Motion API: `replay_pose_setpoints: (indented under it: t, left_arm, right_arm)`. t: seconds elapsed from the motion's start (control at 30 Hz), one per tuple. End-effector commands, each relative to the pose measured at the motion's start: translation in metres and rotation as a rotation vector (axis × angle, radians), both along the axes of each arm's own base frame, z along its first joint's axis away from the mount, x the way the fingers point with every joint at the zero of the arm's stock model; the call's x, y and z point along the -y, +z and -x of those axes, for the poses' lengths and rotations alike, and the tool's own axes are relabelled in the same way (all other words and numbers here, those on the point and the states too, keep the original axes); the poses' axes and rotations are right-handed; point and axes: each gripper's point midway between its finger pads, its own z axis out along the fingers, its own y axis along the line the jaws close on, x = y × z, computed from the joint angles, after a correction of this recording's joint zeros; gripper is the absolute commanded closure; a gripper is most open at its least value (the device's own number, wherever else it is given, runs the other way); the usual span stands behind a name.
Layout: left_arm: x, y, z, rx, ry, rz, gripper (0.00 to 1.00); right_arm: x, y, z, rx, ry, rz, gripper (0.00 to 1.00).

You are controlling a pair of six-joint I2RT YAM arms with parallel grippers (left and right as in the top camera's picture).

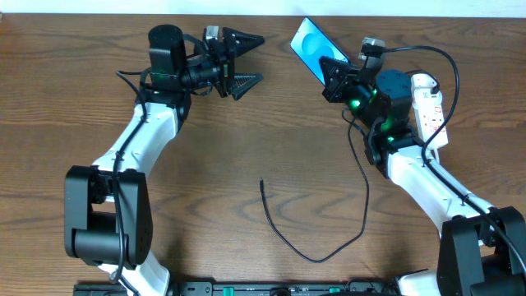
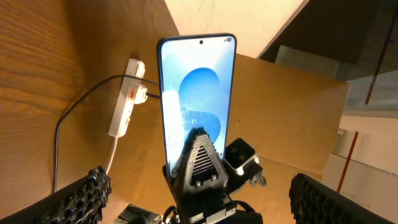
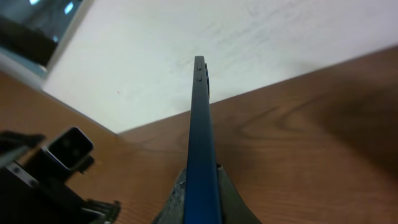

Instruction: Plug charger to phone and switch on socket

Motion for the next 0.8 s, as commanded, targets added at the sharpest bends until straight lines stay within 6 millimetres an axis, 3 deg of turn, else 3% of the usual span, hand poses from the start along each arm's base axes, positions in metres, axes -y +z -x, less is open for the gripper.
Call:
replay_pose_setpoints:
  t: [0.0,0.23,0.43,0.77]
  left_arm:
    - [-0.007,0.018,0.004,0.054,-0.011,0.007,0.07]
    - [-0.013,0.018,0.001,0.059,0.003,0.005,0.07]
    - [-0.014,0.017,-0.002,0.098,0.016,-0.017,0.07]
    - [-0.019,0.015,-0.012,0.149,0.072,-0.058,0.07]
  right_arm:
    - [-0.001,0.016,-0.003,-0.073,-0.025,-0.196,0.99]
    - [-0.009,0.021,0.001,-0.244,-0.029,-0.478,0.99]
    - [-0.031,0.026,0.01,-0.359,0.007,-0.651,0.99]
    - [-0.069,0.026,0.028,-0.486,0.059,-0.764,0.99]
